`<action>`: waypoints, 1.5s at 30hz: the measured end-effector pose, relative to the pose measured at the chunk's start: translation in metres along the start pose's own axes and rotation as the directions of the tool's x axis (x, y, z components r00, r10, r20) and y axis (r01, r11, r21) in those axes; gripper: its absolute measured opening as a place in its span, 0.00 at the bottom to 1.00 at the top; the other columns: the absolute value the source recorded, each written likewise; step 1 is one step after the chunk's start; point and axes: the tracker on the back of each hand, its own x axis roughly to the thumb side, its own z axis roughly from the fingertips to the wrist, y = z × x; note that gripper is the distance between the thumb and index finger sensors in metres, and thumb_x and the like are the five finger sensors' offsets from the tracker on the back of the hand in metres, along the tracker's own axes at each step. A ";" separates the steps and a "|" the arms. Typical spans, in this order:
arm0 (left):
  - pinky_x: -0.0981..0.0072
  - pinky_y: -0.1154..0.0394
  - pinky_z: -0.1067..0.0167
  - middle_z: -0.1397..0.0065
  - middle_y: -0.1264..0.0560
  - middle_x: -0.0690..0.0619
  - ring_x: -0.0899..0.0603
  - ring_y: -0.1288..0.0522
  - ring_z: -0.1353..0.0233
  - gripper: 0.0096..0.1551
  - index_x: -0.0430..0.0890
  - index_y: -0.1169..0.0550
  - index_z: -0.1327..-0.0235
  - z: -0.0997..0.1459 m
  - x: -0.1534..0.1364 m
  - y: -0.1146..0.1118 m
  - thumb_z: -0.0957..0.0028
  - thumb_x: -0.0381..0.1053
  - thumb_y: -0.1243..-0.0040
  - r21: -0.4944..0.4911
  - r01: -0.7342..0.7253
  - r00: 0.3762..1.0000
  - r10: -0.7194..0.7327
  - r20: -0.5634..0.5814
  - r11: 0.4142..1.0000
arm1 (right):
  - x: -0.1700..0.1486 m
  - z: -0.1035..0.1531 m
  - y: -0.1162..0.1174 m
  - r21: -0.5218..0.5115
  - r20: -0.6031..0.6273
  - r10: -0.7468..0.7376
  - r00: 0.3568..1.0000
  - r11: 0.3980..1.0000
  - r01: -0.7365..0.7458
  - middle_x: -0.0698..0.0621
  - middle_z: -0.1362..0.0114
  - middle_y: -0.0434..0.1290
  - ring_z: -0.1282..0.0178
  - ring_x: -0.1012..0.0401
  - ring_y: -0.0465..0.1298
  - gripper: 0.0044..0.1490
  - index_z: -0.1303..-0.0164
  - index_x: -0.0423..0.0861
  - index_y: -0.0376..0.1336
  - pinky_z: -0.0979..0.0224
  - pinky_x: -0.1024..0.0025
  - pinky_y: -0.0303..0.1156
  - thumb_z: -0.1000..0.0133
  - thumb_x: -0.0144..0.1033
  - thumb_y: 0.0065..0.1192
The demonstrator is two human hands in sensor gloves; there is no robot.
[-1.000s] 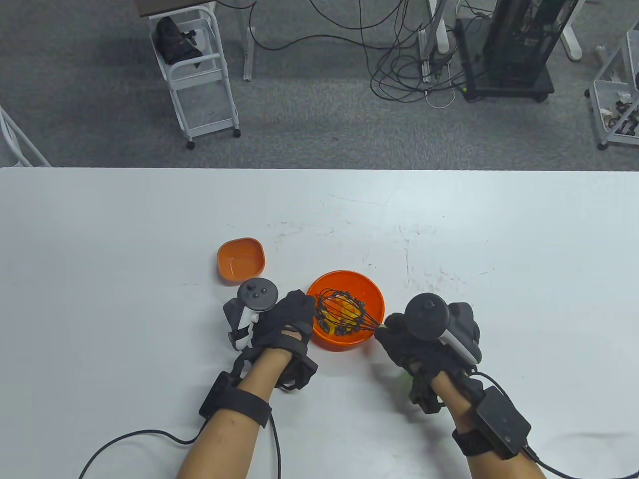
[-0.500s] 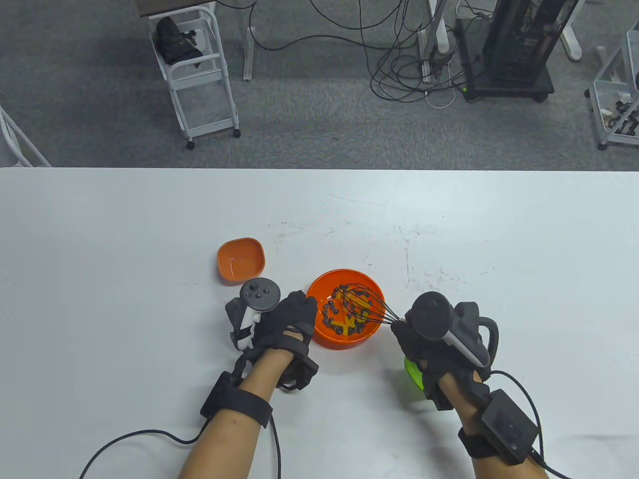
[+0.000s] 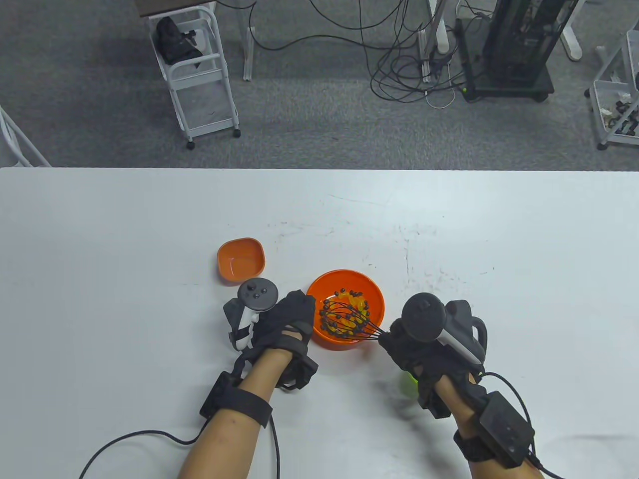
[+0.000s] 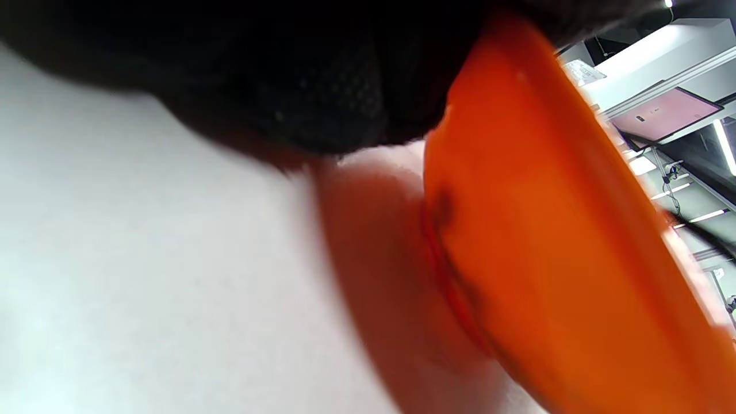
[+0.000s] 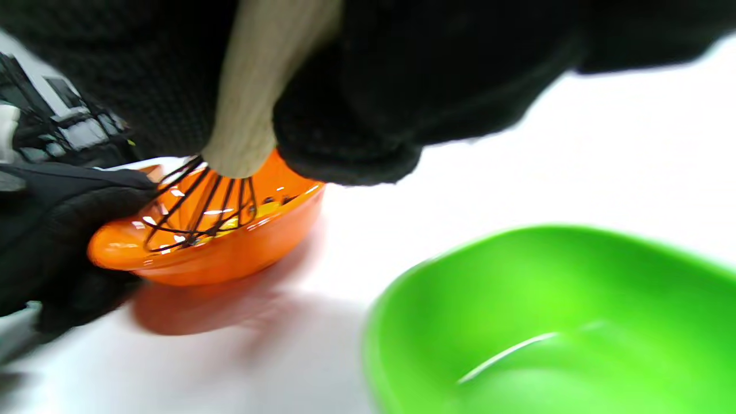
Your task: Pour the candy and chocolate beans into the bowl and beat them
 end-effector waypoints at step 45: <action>0.61 0.18 0.70 0.56 0.16 0.56 0.48 0.17 0.65 0.26 0.50 0.23 0.52 0.000 0.000 -0.001 0.45 0.69 0.49 -0.017 0.002 1.000 -0.001 0.002 1.000 | 0.002 -0.013 0.026 -0.120 -0.123 -0.041 0.992 0.992 0.026 0.50 0.64 0.84 0.83 0.57 0.81 0.38 0.45 0.41 0.75 0.78 0.62 0.81 0.46 0.61 0.61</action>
